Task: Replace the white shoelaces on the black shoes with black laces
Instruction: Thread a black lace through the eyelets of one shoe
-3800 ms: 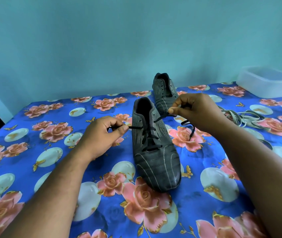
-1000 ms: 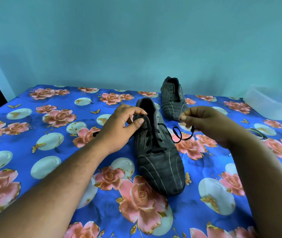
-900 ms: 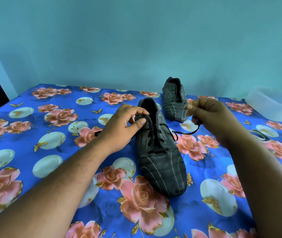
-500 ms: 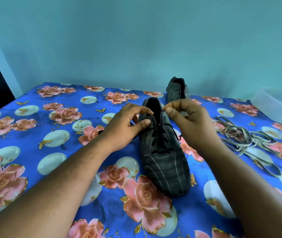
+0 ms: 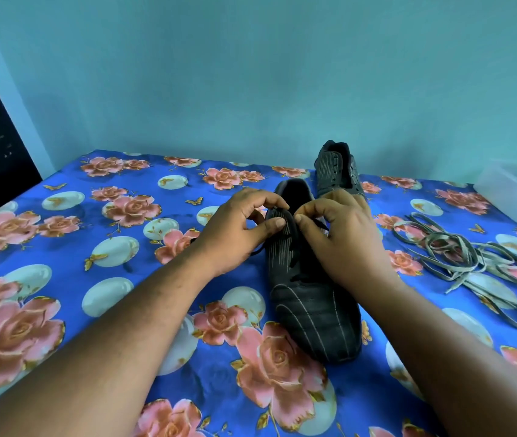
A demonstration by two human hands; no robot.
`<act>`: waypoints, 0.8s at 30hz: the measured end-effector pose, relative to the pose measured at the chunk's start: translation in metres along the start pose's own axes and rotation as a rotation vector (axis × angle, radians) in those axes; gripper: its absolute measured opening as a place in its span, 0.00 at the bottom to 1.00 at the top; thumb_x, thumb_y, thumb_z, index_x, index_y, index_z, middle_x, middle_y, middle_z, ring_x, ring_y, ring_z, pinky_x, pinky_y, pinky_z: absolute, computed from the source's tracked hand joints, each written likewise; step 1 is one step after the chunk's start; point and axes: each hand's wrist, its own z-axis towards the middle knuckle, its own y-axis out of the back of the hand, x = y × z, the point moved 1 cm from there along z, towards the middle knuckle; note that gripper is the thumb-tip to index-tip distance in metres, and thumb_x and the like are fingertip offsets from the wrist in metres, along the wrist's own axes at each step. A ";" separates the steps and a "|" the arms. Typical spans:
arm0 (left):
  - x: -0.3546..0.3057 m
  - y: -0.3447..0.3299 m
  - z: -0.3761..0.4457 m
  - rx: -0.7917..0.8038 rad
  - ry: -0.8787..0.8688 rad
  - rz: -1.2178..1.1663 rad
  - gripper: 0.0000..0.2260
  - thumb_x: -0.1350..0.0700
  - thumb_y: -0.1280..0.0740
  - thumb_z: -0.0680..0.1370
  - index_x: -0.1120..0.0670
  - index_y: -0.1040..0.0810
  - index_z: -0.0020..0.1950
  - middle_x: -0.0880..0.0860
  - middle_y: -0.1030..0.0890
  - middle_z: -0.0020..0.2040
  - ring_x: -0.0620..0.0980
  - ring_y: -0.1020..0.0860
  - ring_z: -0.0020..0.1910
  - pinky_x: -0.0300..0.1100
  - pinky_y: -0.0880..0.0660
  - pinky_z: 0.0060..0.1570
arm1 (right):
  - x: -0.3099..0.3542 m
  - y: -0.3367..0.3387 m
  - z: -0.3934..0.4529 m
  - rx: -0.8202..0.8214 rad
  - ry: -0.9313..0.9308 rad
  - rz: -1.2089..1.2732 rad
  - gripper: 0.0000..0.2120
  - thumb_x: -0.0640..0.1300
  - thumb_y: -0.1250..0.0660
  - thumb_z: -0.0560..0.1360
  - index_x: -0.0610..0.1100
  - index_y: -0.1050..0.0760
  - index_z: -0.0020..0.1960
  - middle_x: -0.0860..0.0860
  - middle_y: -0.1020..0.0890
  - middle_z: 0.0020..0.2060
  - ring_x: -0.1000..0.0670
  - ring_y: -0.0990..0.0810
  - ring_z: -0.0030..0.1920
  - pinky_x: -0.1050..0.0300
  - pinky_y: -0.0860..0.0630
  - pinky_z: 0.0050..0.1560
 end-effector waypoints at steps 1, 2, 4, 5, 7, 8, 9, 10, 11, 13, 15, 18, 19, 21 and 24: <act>0.000 0.000 0.000 0.004 0.003 -0.004 0.09 0.55 0.28 0.79 0.44 0.19 0.58 0.47 0.22 0.56 0.49 0.21 0.49 0.36 0.26 0.56 | 0.000 -0.001 0.000 0.033 0.006 -0.016 0.03 0.48 0.29 0.77 0.53 0.17 0.49 0.56 0.26 0.44 0.47 0.29 0.54 0.52 0.31 0.57; 0.000 0.000 -0.001 0.009 0.007 -0.009 0.10 0.55 0.28 0.80 0.43 0.19 0.59 0.46 0.22 0.56 0.48 0.21 0.50 0.33 0.27 0.56 | -0.001 -0.002 0.000 0.064 0.004 0.000 0.03 0.47 0.29 0.77 0.53 0.17 0.50 0.57 0.27 0.44 0.47 0.29 0.54 0.53 0.32 0.57; 0.000 -0.002 -0.002 0.032 0.005 -0.021 0.12 0.55 0.28 0.80 0.44 0.19 0.62 0.45 0.22 0.56 0.46 0.21 0.50 0.30 0.29 0.55 | -0.003 -0.001 0.000 0.113 -0.045 0.110 0.04 0.46 0.30 0.78 0.54 0.18 0.49 0.59 0.26 0.44 0.48 0.29 0.56 0.60 0.35 0.56; -0.001 -0.003 -0.002 0.041 -0.003 -0.022 0.14 0.56 0.28 0.79 0.44 0.19 0.64 0.45 0.21 0.56 0.46 0.21 0.51 0.31 0.28 0.55 | -0.004 0.000 0.000 0.134 -0.084 0.178 0.06 0.45 0.30 0.79 0.57 0.19 0.47 0.59 0.25 0.44 0.48 0.29 0.57 0.63 0.35 0.55; -0.001 -0.005 -0.002 0.027 -0.016 -0.021 0.16 0.57 0.26 0.78 0.45 0.19 0.65 0.45 0.20 0.56 0.46 0.19 0.51 0.33 0.26 0.56 | -0.004 0.002 0.000 0.152 -0.141 0.267 0.11 0.46 0.30 0.79 0.62 0.22 0.44 0.58 0.24 0.45 0.48 0.28 0.59 0.64 0.35 0.56; -0.001 -0.005 -0.002 0.001 -0.009 -0.028 0.16 0.56 0.25 0.77 0.44 0.18 0.63 0.44 0.18 0.56 0.45 0.18 0.50 0.34 0.26 0.56 | -0.004 0.001 0.000 0.156 -0.154 0.288 0.11 0.46 0.30 0.79 0.63 0.22 0.43 0.57 0.23 0.45 0.47 0.28 0.59 0.60 0.33 0.58; -0.001 -0.004 -0.002 -0.032 0.013 -0.043 0.15 0.56 0.24 0.76 0.42 0.18 0.60 0.43 0.16 0.53 0.43 0.18 0.49 0.36 0.25 0.55 | -0.004 0.000 0.000 0.159 -0.164 0.306 0.11 0.46 0.30 0.79 0.63 0.21 0.43 0.56 0.23 0.45 0.47 0.27 0.59 0.56 0.31 0.60; 0.000 -0.003 -0.002 -0.060 0.047 -0.061 0.15 0.55 0.23 0.75 0.41 0.17 0.57 0.42 0.15 0.49 0.41 0.17 0.48 0.37 0.23 0.51 | -0.003 0.000 0.000 0.160 -0.177 0.330 0.10 0.46 0.29 0.78 0.62 0.20 0.43 0.56 0.23 0.45 0.47 0.26 0.59 0.54 0.31 0.60; 0.000 -0.002 -0.002 -0.077 0.081 -0.082 0.14 0.55 0.22 0.74 0.39 0.17 0.55 0.40 0.15 0.45 0.40 0.17 0.45 0.38 0.22 0.48 | -0.003 0.001 0.000 0.158 -0.183 0.354 0.09 0.46 0.28 0.78 0.61 0.18 0.44 0.55 0.22 0.45 0.48 0.24 0.57 0.56 0.30 0.60; 0.000 -0.002 -0.002 -0.093 0.109 -0.136 0.13 0.56 0.21 0.72 0.40 0.16 0.51 0.40 0.14 0.43 0.39 0.16 0.43 0.40 0.21 0.46 | -0.004 0.004 0.001 0.174 -0.186 0.383 0.06 0.46 0.27 0.77 0.57 0.15 0.46 0.53 0.22 0.46 0.52 0.22 0.55 0.62 0.30 0.56; 0.000 -0.003 -0.002 -0.102 0.071 -0.177 0.12 0.60 0.21 0.72 0.43 0.15 0.48 0.41 0.13 0.47 0.41 0.15 0.48 0.43 0.19 0.53 | -0.008 0.008 0.002 0.208 -0.174 0.376 0.04 0.45 0.26 0.76 0.54 0.14 0.48 0.52 0.20 0.47 0.53 0.22 0.54 0.63 0.28 0.56; 0.000 -0.005 -0.003 -0.103 0.018 -0.165 0.11 0.62 0.21 0.72 0.47 0.14 0.47 0.43 0.13 0.49 0.43 0.15 0.52 0.46 0.20 0.60 | -0.011 0.010 0.003 0.211 -0.140 0.343 0.06 0.45 0.26 0.76 0.56 0.14 0.49 0.54 0.20 0.47 0.50 0.22 0.56 0.52 0.27 0.63; 0.001 -0.006 -0.003 -0.103 0.011 -0.161 0.11 0.62 0.22 0.72 0.47 0.13 0.47 0.44 0.13 0.49 0.43 0.15 0.52 0.48 0.20 0.60 | -0.011 0.010 0.003 0.194 -0.128 0.310 0.06 0.46 0.26 0.76 0.58 0.15 0.48 0.56 0.20 0.47 0.49 0.23 0.58 0.49 0.27 0.64; 0.003 -0.005 -0.002 -0.107 0.012 -0.167 0.11 0.62 0.22 0.72 0.46 0.13 0.47 0.45 0.13 0.49 0.44 0.15 0.53 0.50 0.20 0.60 | -0.008 0.006 0.001 0.156 -0.117 0.255 0.08 0.49 0.26 0.75 0.63 0.18 0.46 0.58 0.20 0.46 0.50 0.26 0.59 0.45 0.29 0.64; 0.007 -0.005 -0.001 -0.104 0.017 -0.164 0.10 0.61 0.22 0.73 0.45 0.13 0.47 0.46 0.13 0.49 0.47 0.14 0.52 0.55 0.20 0.59 | -0.006 0.003 -0.001 0.072 -0.102 0.200 0.03 0.57 0.28 0.72 0.63 0.19 0.46 0.61 0.21 0.43 0.50 0.25 0.57 0.39 0.27 0.60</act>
